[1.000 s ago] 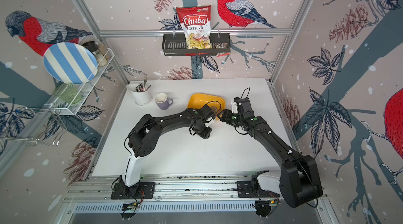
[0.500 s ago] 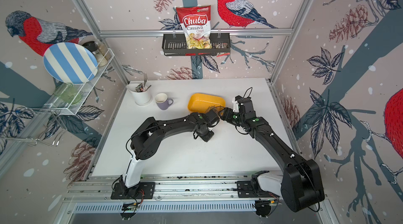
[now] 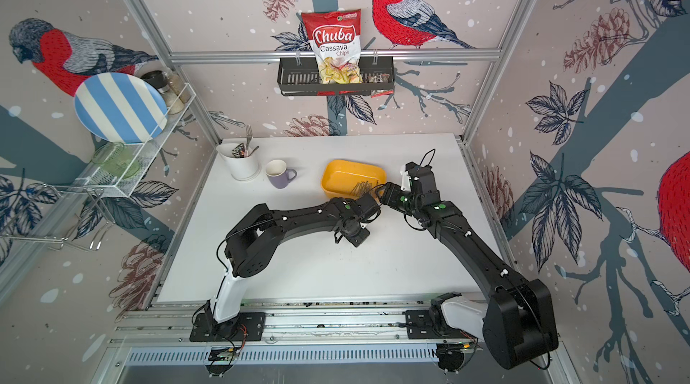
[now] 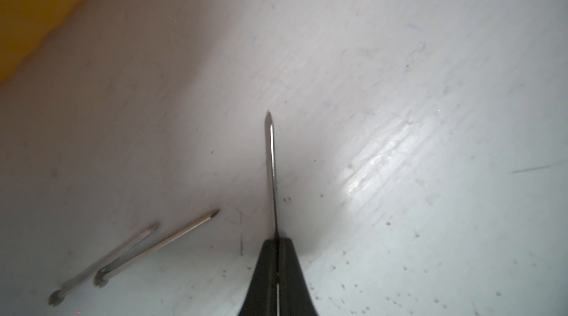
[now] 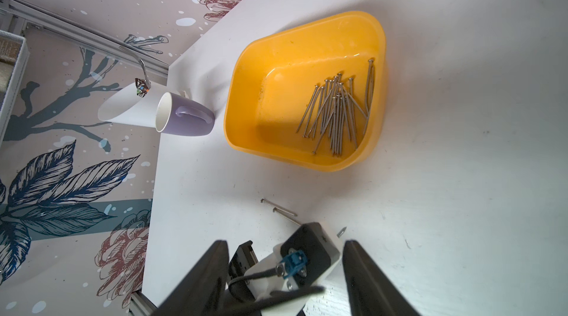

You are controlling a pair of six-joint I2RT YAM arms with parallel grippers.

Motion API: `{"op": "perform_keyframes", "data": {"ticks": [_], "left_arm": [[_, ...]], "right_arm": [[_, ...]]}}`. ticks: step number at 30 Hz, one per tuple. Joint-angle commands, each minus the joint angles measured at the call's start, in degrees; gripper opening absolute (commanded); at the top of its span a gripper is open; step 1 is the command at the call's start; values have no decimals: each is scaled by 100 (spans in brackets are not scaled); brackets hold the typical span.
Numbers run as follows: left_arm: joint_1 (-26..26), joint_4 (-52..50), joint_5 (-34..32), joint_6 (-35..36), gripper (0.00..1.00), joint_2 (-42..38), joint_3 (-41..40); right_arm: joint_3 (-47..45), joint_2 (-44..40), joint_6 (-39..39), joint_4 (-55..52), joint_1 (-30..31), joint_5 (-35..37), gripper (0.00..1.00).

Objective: Put the nails on the desktop into the storage box
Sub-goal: Pick up the nail from the center of the board.

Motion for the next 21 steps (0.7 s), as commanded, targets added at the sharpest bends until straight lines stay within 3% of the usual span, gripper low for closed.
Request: {"op": "perform_keyframes", "data": {"ticks": [1,5,7,8,21], "left_arm": [[4,-696,243,13,0,375,-261],[23,-618,216,-34,0,188,-274],[52,-562,218,-56,0,-5,-265],[90,-539,251,-108,0,-109,-258],[1252,298,1667,-991,0,-1617,-626]], "right_arm": [[77,-24,16,148,-21,67,63],[124,-57,-56,61,-76,47,65],[148,-97,-84,4,-126,72,84],[155,-120,-94,-15,-159,94,100],[320,-82,74,348,-661,-274,100]]}}
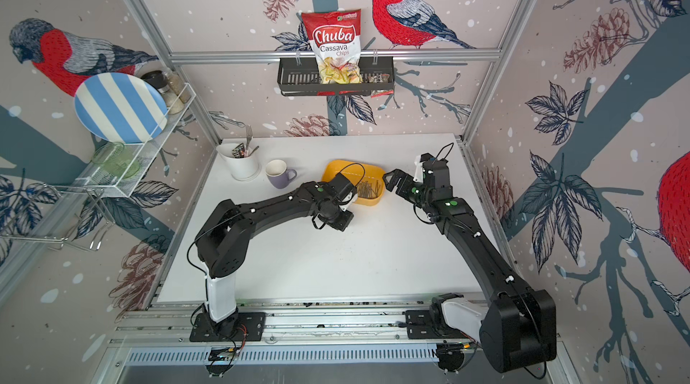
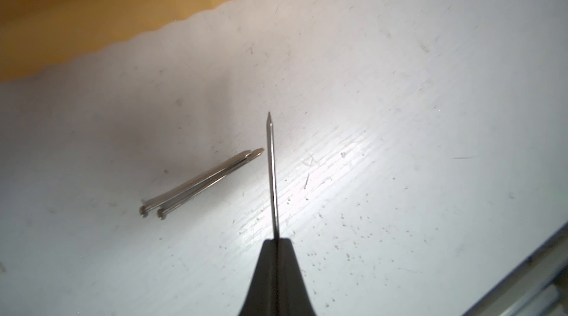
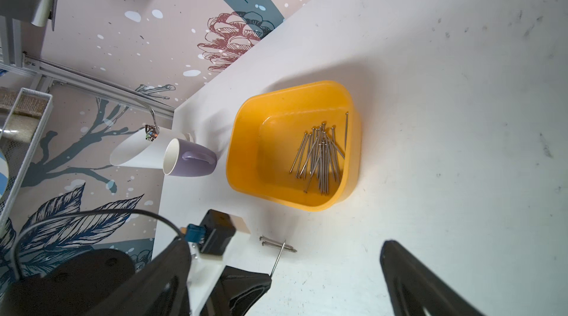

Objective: Put the nails on the desktop into the storage box
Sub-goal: Pick up the nail from the center of the board.

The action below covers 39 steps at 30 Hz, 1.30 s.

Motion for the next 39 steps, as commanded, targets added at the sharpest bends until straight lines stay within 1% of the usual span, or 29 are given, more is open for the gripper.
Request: {"op": "perform_keyframes", "data": {"ticks": [1,4,7,10,11,13,15,16,18,19,20,23,28,32,39], "left_arm": [[241,298,510,-324,0,-356,-75],[549,699,967,-558,0,-792,-270],[889,1242,1459,-833,0,-1220,-562],[1251,1878,2040,-1089,0,-1597,-896],[1346,2079,2237,-1167,0,-1698,-1006],[1481,2333,2497,-1255,0,-1817,-1143],[1556,2446,2680,-1262,0,-1879,-1212],[1570,2470,2739,-1263,0,-1900,-1241],[1570,2550,2837,-1256,0,-1946,-1290],[1572,2578,2841,-1261,0,-1955,-1311],[1576,2568,2834,-1262,0,-1957,-1318],[1577,2517,2845,-1226,0,-1934,-1304],[1594,2551,2833,-1231,0,-1906,-1284],[1604,2583,2827,-1252,0,-1849,-1239],[1621,2601,2867,-1227,0,-1725,-1163]], "right_arm": [[29,62,160,379,-22,-348,100],[-113,197,391,818,38,-795,100],[-110,418,513,1211,235,-1251,100],[82,915,589,1489,510,-1619,100],[155,1049,640,1625,606,-1726,99],[283,1304,786,1908,754,-1906,92],[394,1544,962,2187,851,-2027,82],[435,1643,1032,2290,887,-2068,77],[538,1864,1182,2510,948,-2173,57],[601,1960,1216,2554,972,-2221,50],[699,2055,1213,2543,1023,-2254,48],[951,2229,1086,2381,1136,-2266,48],[1104,2433,1114,2383,1201,-2379,47],[1204,2547,1085,2318,1249,-2447,43],[1300,2667,1055,2223,1296,-2557,40]]}}
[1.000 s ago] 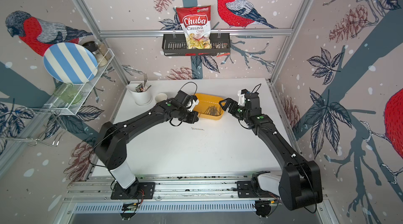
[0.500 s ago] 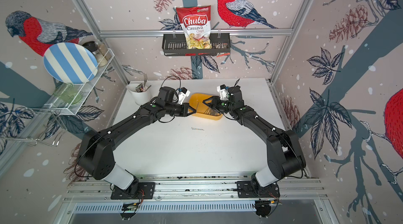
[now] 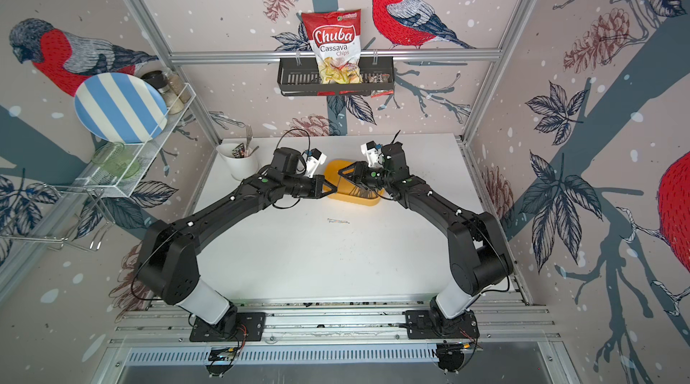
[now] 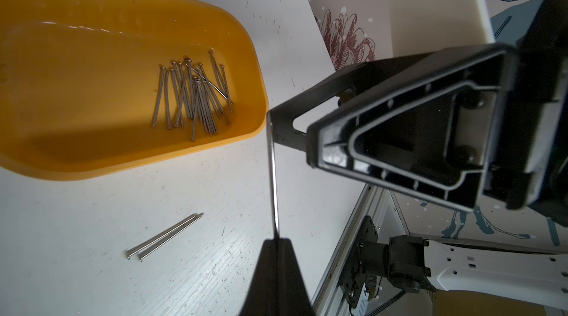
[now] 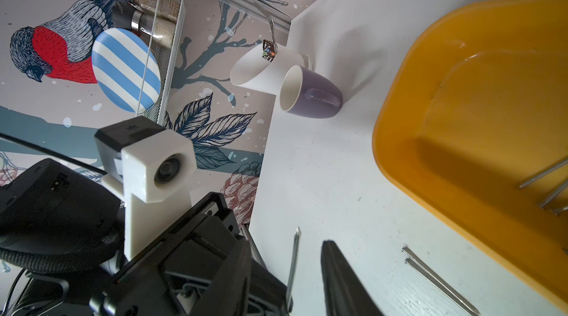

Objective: Put the nails on the desktop into the storage box
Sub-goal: Pick up the nail from the center of the board, then place the nail in the storage box.

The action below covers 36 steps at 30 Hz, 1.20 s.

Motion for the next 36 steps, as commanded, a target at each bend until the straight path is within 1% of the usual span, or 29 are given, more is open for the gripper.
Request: {"op": "perform_keyframes", "data": {"ticks": [1,5,7,9,16,20,21,22,24,25,27,28,29,33,36], "left_arm": [[31,188,79,18,0,36,82],[57,169,114,57,0,85,135],[73,155,135,80,0,106,151],[99,145,153,90,0,126,157],[196,98,190,132,0,203,158],[278,79,240,109,0,312,219],[292,70,253,106,10,339,240],[318,43,255,97,18,363,273],[365,33,256,109,21,355,313],[401,27,256,124,25,349,327],[482,-23,282,139,35,324,363],[533,-65,286,159,41,306,389],[579,-116,301,183,45,295,407],[718,-240,275,281,55,151,299],[800,-240,248,289,56,-12,64]], "right_arm": [[102,77,-35,-37,42,-160,40],[207,206,-53,-69,89,-236,35],[289,310,-62,-107,140,-332,31],[387,388,-92,-180,173,-336,26],[436,442,-3,-131,201,-354,0],[426,464,52,-104,197,-352,0],[436,464,52,-112,199,-330,0],[448,463,55,-127,180,-304,0],[475,457,74,-146,142,-247,0],[496,456,75,-171,111,-190,0],[581,475,28,-307,35,-40,0],[662,504,-36,-440,-12,41,0],[765,543,-108,-618,-74,144,0],[1289,772,-530,-1519,-266,633,0],[1490,930,-692,-1942,-461,902,0]]}}
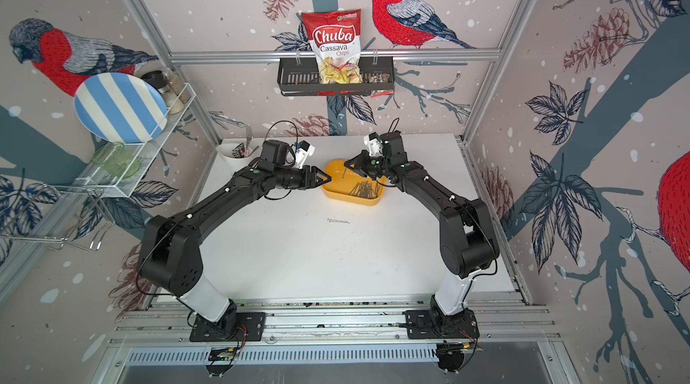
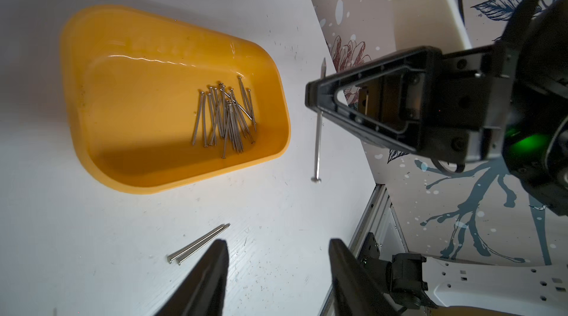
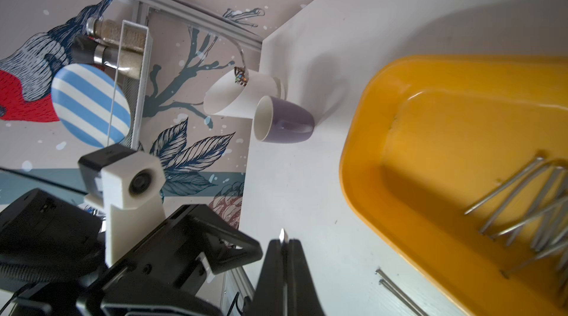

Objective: Put the nails on the desktop into the storage box
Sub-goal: Place the nail in the storage box.

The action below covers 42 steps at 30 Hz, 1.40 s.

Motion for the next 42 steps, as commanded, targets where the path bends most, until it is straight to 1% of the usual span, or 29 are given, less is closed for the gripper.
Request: {"op": "perform_keyframes", "data": {"ticks": [1,5,8,15,27,31,37,42], "left_arm": [[82,-61,-72,129,56,-163,-197],[110,-274,-265,260,60,-271,-362],[109,-366,-359,333,60,-313,-441],[103,-457,-474,361,62,-344,-574],[101,-611,-609,453,63,-368,-697],[101,-643,-683,528,63,-362,-778],[97,-606,-662,563,64,-263,-804],[99,-550,-593,568,64,-129,-753]], "right_arm": [[213,153,-408,-869,-147,567,0],[627,484,-867,-1923,-200,1274,0],[692,678,-1044,-2293,-185,1665,0],[686,1075,-1225,-2442,-102,2032,0],[1215,1722,-1474,-2903,117,2543,0],[1312,1735,-1511,-3017,150,2653,12],[1343,1633,-1512,-3041,205,2633,26],[1315,1419,-1503,-3023,286,2665,31]]}}
